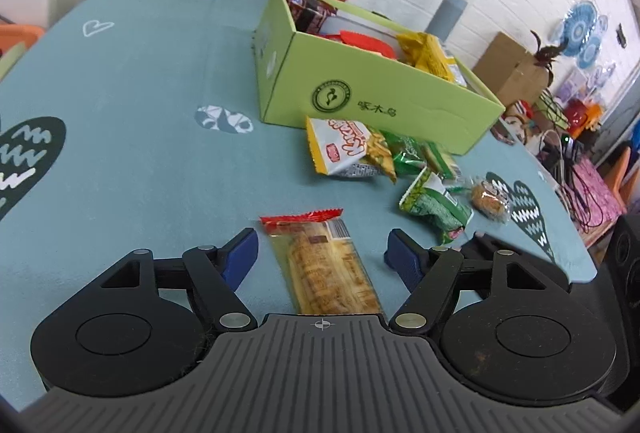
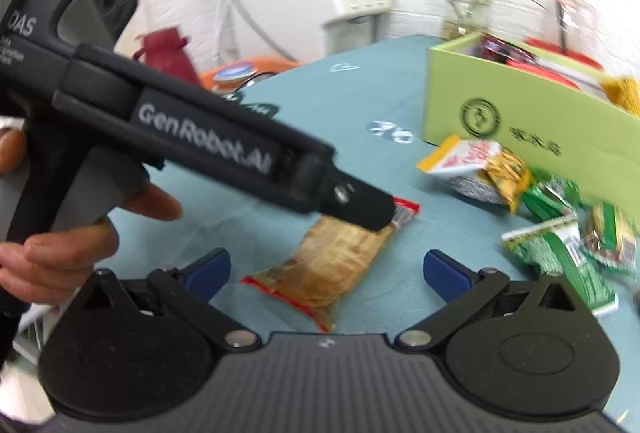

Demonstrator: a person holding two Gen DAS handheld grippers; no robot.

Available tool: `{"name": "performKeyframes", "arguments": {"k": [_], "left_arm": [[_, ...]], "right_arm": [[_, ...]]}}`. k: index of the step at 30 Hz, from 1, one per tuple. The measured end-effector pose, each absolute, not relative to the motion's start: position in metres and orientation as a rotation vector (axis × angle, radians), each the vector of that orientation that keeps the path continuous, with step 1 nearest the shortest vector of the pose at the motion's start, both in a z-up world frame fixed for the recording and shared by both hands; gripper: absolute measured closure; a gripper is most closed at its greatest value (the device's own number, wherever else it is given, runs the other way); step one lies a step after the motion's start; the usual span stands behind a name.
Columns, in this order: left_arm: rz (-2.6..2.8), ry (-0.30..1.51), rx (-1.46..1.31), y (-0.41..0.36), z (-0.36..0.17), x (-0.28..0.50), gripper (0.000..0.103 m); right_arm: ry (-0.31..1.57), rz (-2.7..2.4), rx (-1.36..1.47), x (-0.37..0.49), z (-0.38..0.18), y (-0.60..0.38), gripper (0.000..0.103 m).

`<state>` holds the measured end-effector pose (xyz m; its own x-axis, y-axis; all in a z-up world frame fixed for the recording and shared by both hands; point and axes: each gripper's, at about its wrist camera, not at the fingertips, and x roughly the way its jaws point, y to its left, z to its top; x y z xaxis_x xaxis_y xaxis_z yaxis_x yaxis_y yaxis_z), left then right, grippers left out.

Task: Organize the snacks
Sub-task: 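Carry the cracker bag into the green box and open both grippers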

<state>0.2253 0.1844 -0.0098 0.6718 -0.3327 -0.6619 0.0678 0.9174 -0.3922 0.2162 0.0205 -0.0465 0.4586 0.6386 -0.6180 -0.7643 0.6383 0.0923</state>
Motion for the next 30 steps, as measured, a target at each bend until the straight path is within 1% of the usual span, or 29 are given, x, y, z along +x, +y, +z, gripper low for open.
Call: {"name": "performKeyframes", "arguments": {"k": [4,5,6,7,8,9,10,12,15,20,25,30], "left_arm": [[-0.24,0.837,-0.308,0.174,-0.015,0.226,0.047],[-0.235,0.849,-0.298,0.173,-0.017,0.225,0.05],[-0.251,0.863,-0.289,0.171,-0.02,0.224,0.055],[-0.263,0.857,-0.261,0.169,-0.02,0.222,0.073],[-0.279,0.864,-0.233,0.166,-0.02,0.22,0.074],[-0.284,0.858,-0.2,0.162,-0.019,0.216,0.077],[-0.293,0.854,-0.183,0.161,-0.018,0.214,0.078],[-0.302,0.858,-0.193,0.161,-0.018,0.212,0.078],[-0.299,0.844,-0.266,0.164,-0.01,0.217,0.078],[-0.294,0.7,-0.287,0.161,0.042,0.246,0.079],[-0.272,0.613,-0.259,0.155,0.081,0.308,0.079],[-0.224,0.635,-0.237,0.164,0.086,0.38,0.079]], "right_arm": [[0.674,0.891,-0.204,0.215,-0.051,0.024,0.001],[0.666,0.882,-0.228,0.214,-0.054,0.026,0.001],[0.655,0.872,-0.25,0.212,-0.056,0.029,0.001],[0.653,0.868,-0.271,0.207,-0.057,0.034,0.002],[0.644,0.869,-0.303,0.205,-0.057,0.036,0.005],[0.631,0.881,-0.323,0.205,-0.06,0.032,0.017],[0.62,0.89,-0.315,0.201,-0.056,0.029,0.025],[0.64,0.905,-0.296,0.202,-0.051,0.023,0.028],[0.641,0.902,-0.261,0.202,-0.046,0.015,0.028],[0.513,0.863,-0.242,0.218,-0.009,0.01,0.028],[0.4,0.809,-0.285,0.266,0.028,0.013,0.026],[0.411,0.788,-0.318,0.333,0.037,0.027,0.026]]}}
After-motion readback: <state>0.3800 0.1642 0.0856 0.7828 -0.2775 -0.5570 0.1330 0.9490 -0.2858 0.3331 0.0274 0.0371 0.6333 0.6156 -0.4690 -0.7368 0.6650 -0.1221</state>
